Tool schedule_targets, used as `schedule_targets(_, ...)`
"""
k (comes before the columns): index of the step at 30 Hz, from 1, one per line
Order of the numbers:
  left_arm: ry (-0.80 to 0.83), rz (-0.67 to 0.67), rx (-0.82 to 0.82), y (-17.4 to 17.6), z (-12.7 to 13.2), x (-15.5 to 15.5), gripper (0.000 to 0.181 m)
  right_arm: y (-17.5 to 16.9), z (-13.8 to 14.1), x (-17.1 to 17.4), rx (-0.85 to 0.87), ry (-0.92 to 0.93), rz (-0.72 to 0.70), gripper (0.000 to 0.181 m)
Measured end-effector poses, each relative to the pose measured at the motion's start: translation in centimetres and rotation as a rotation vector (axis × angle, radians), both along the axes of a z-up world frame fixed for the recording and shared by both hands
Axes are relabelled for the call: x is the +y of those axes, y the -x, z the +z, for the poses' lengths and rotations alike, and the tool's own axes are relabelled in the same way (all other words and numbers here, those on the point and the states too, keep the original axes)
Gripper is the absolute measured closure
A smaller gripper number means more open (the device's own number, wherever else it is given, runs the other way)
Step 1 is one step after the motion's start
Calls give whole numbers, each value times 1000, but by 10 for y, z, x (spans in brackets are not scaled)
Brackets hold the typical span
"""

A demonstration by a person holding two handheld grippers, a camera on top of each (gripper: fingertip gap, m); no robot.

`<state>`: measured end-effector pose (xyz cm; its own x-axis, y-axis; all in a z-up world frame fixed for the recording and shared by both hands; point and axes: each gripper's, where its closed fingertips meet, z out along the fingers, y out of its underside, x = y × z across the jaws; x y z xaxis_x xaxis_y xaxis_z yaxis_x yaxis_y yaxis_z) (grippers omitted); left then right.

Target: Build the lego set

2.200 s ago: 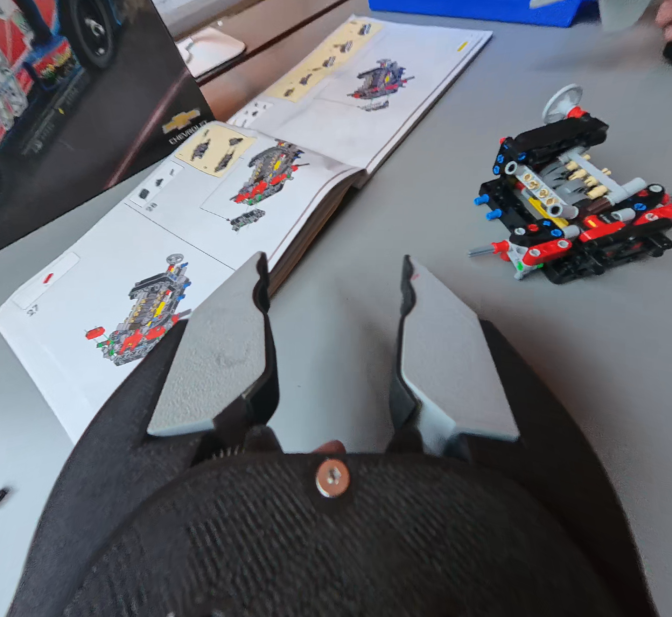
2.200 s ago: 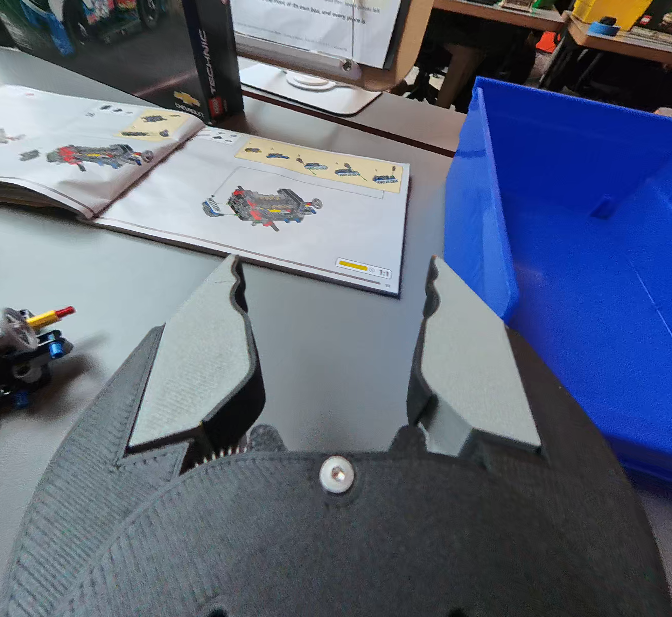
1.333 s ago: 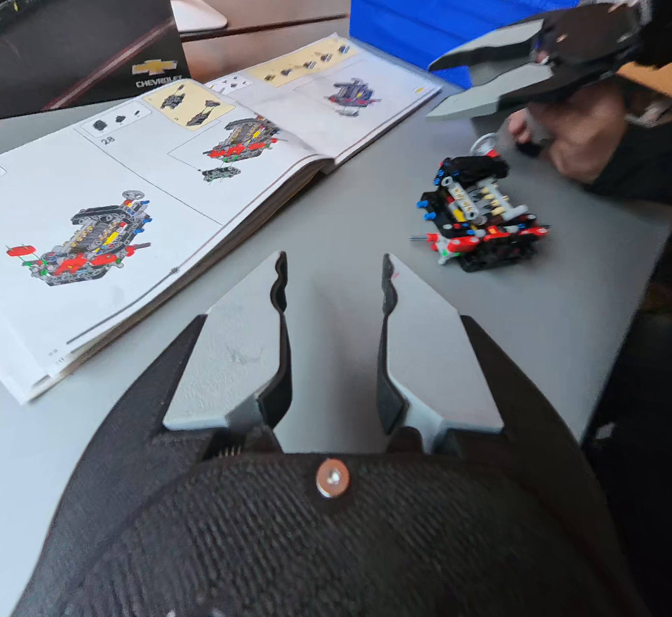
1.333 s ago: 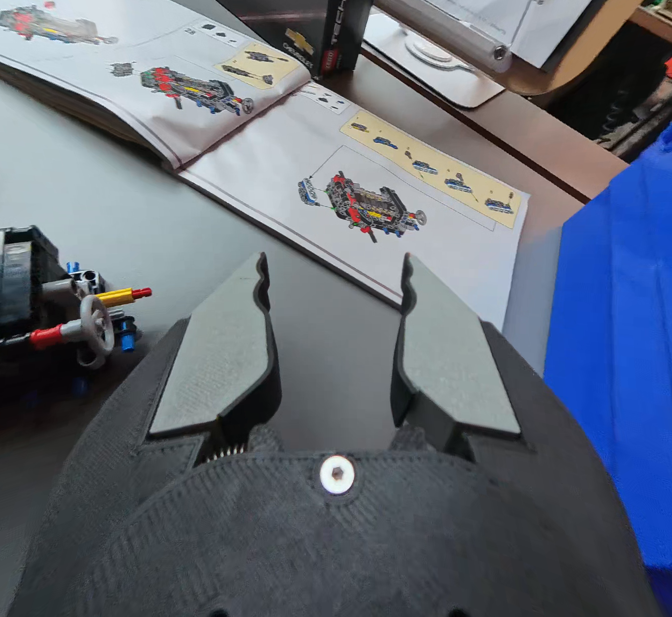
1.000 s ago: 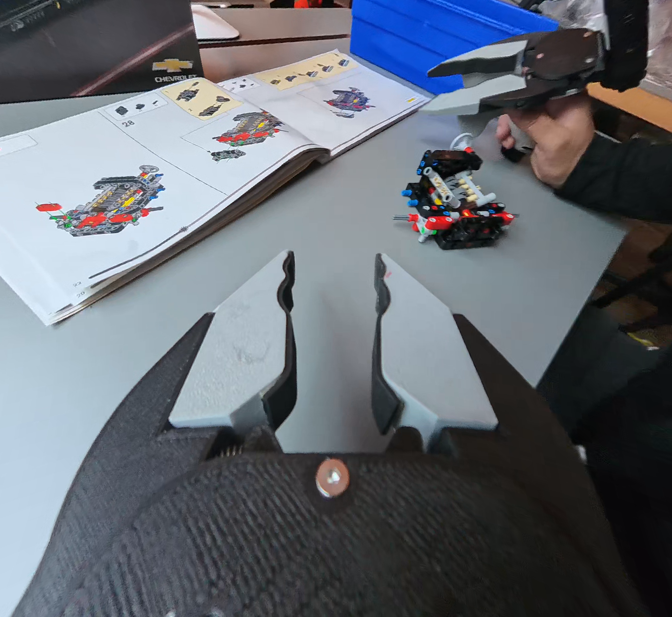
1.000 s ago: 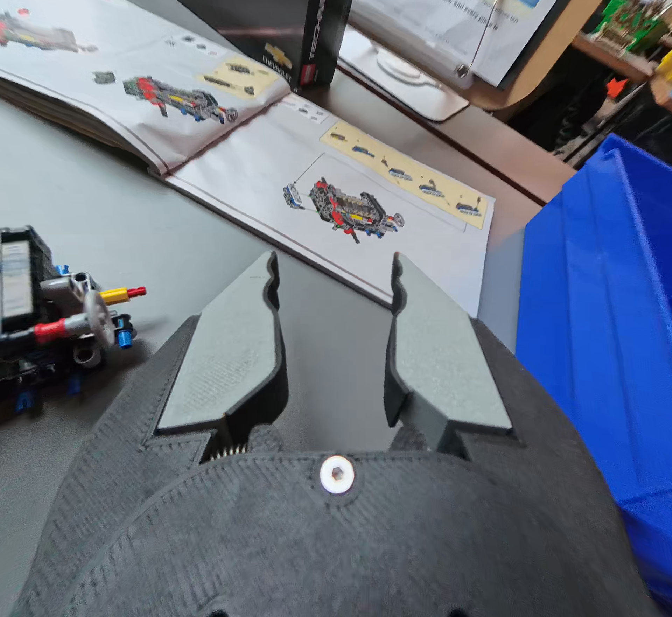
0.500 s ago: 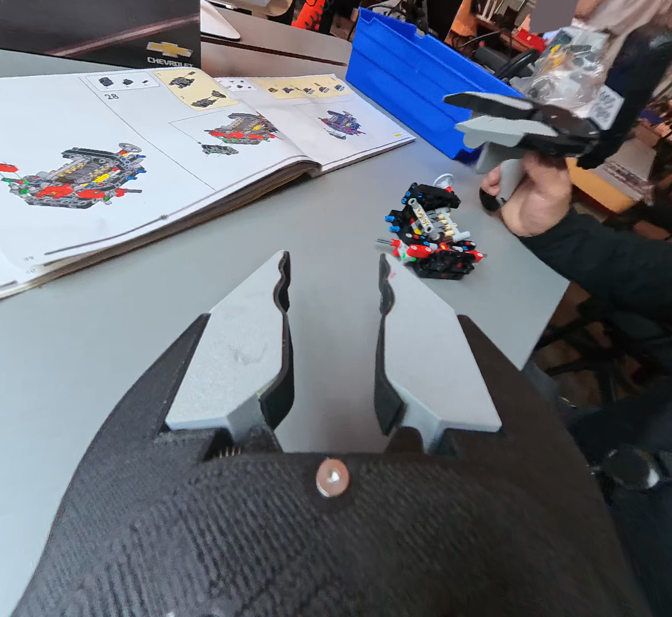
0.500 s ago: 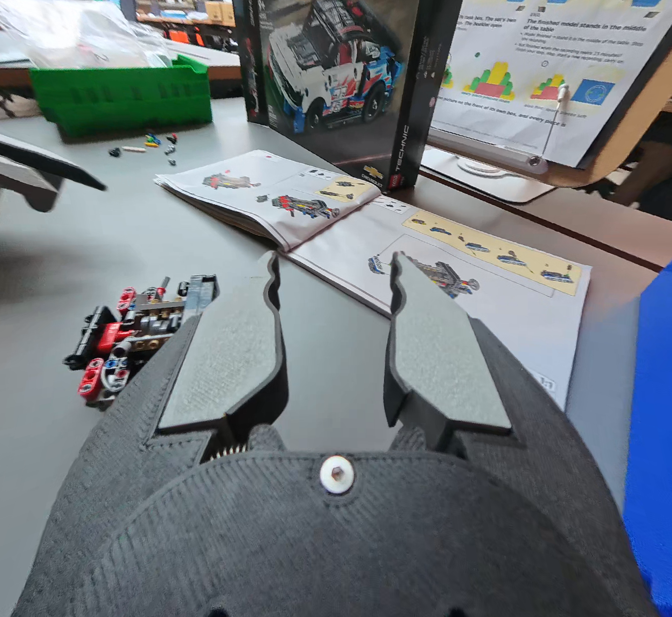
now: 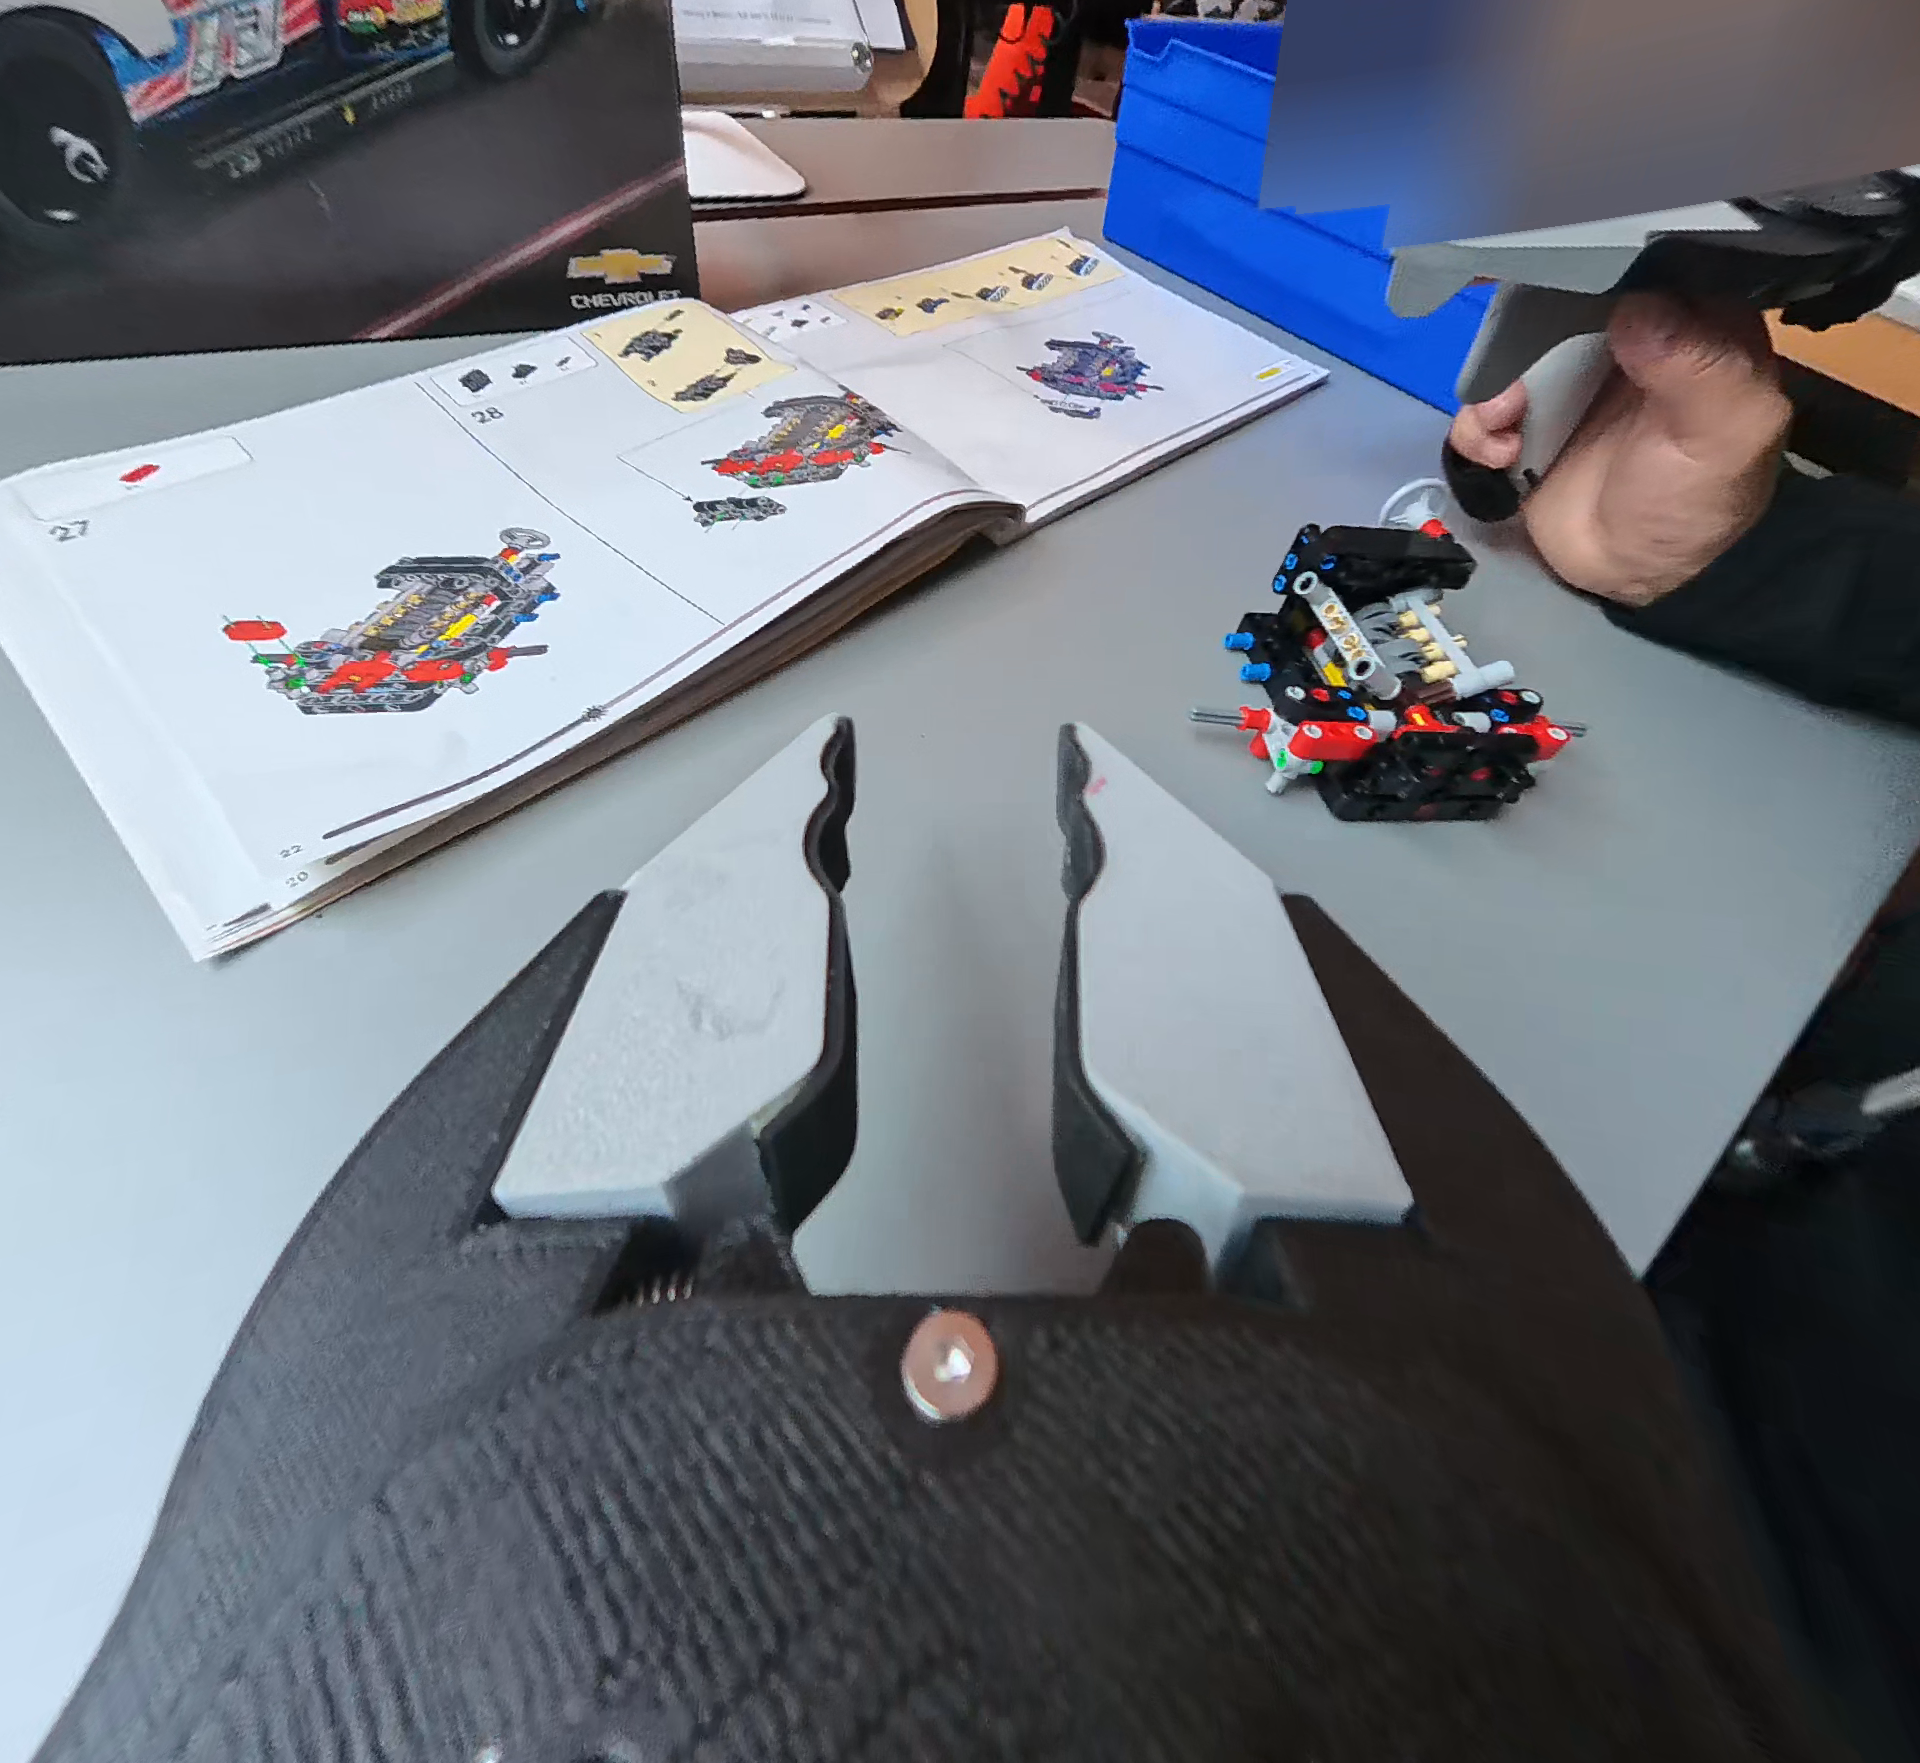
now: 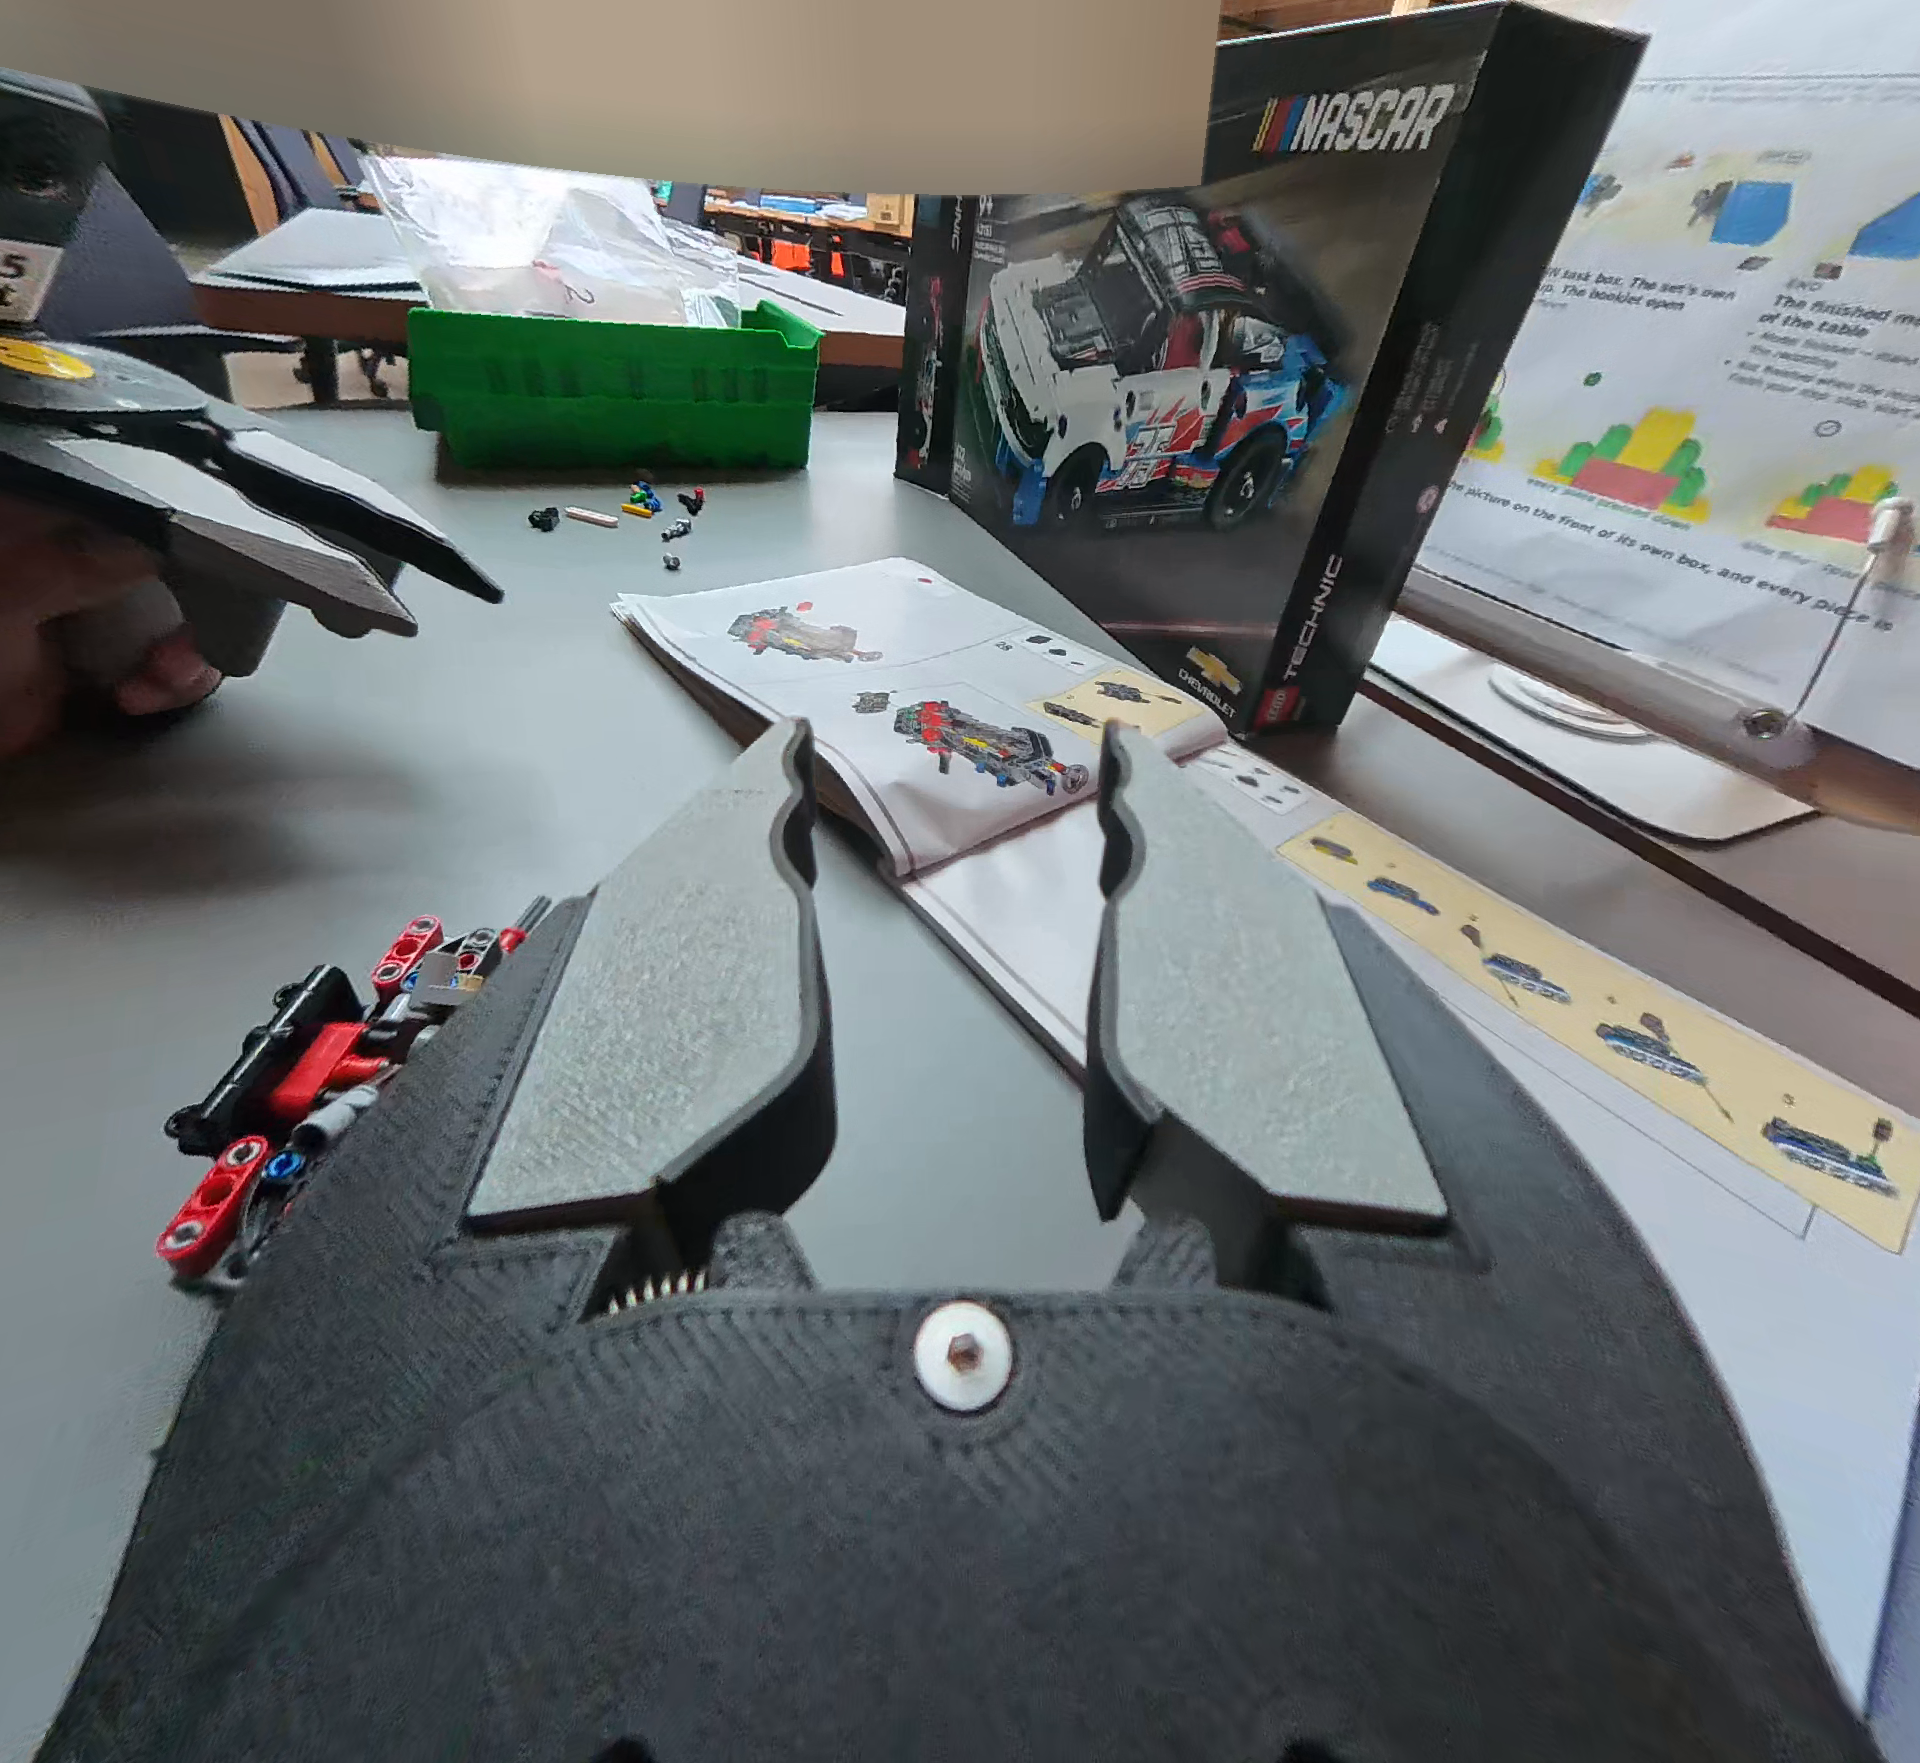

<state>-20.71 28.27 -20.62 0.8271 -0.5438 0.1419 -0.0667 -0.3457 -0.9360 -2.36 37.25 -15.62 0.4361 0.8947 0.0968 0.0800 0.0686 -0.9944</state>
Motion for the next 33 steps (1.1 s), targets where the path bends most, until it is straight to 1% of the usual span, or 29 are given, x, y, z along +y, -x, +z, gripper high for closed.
schedule_targets(1,-7,6,-4,1,1,0,145,2,-1,0,2,8,8,130)
schedule_targets(4,-35,29,-17,5,6,0,145,4,0,-6,7,6,39,132)
schedule_targets(6,-44,73,-25,12,8,3,141,4,1,-8,12,7,57,132)
schedule_targets(8,-16,109,-62,20,7,8,134,2,-1,-4,15,30,44,133)
schedule_targets(11,71,64,-181,22,3,10,127,-4,2,0,40,37,26,131)
schedule_targets(14,68,57,-245,25,8,9,127,-6,1,-1,25,21,8,128)
schedule_targets(18,56,61,-219,24,8,8,128,-2,-5,-3,-14,31,4,122)
schedule_targets(23,49,54,-176,20,6,7,128,-7,-3,-3,-11,14,-11,125)
schedule_targets(28,101,59,-209,25,2,12,132,-8,-2,-4,-11,7,-11,126)
schedule_targets(29,101,71,-192,33,4,15,136,-8,-2,-4,-14,5,-8,127)
schedule_targets(31,64,102,-105,65,23,25,144,-8,-3,-5,-21,2,-9,128)
schedule_targets(32,65,134,-28,89,31,34,154,-8,-3,-5,-21,0,-9,129)
schedule_targets(33,98,200,74,123,33,44,155,-8,-3,-5,-22,2,-9,130)
